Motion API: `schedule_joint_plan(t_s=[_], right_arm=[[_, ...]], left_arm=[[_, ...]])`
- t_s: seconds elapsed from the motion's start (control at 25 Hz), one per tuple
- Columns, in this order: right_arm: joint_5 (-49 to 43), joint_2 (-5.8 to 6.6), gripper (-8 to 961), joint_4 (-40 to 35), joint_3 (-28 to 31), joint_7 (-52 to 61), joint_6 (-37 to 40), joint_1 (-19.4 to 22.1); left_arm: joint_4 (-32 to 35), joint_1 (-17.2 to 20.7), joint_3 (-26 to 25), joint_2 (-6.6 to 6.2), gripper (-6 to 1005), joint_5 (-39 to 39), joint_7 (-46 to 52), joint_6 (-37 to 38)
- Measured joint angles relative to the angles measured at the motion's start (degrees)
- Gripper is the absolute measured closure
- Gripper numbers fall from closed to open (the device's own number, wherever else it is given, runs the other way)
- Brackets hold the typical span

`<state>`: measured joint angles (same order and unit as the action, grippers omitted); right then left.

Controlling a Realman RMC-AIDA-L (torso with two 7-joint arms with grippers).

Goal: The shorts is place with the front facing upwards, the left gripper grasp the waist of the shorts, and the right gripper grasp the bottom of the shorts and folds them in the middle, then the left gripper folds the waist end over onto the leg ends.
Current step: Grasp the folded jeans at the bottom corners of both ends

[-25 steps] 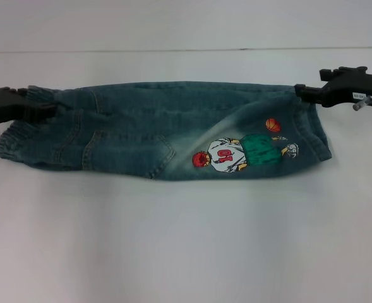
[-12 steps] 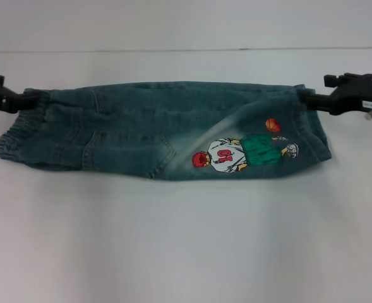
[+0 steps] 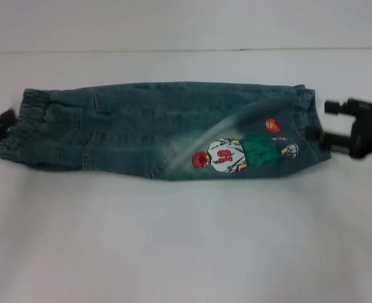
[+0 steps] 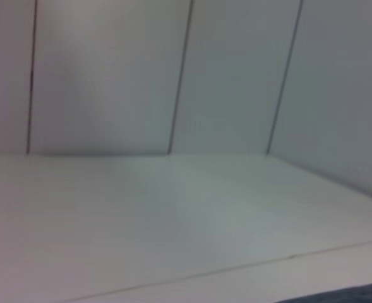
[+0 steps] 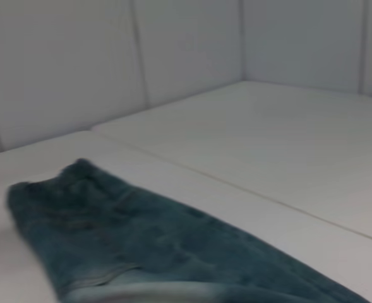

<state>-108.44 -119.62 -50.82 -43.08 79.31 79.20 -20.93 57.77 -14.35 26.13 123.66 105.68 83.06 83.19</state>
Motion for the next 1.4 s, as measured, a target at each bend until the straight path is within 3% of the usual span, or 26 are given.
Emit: schedule_joint_plan(t_s=[0.16,0.28,0.64,0.88,1.4], right_arm=[[1.7,-0.12,205,0.8,0.4,-7.2,7.7,3.8],[1.6,-0.05,205,0.8,0.6,-8.2,11.4,5.6],[1.3,-0.05,205,0.9,0.4,-9.0,14.8,6.7],[1.3,-0.09,204,1.2,0.2,-8.8,14.9,6.2],[1.6,-0.09,204,2.3,0.6,-8.2,14.6,5.1]], left_arm=[[-5.9,1.3,-6.9,-0.45,152,-0.7,-6.4,8.0],[-8.6,1.4,-8.7,-0.99,152,1.3,-7.0,8.5],[-9.7,-3.7,-6.7,-0.80,152,12.8,-4.8,-5.3],[-9.9,-5.1,-2.1,-0.78,151,14.7,-5.1,-16.9],[-9.7,-6.4,-1.9,-1.97,154,21.1,-6.3,-20.2]])
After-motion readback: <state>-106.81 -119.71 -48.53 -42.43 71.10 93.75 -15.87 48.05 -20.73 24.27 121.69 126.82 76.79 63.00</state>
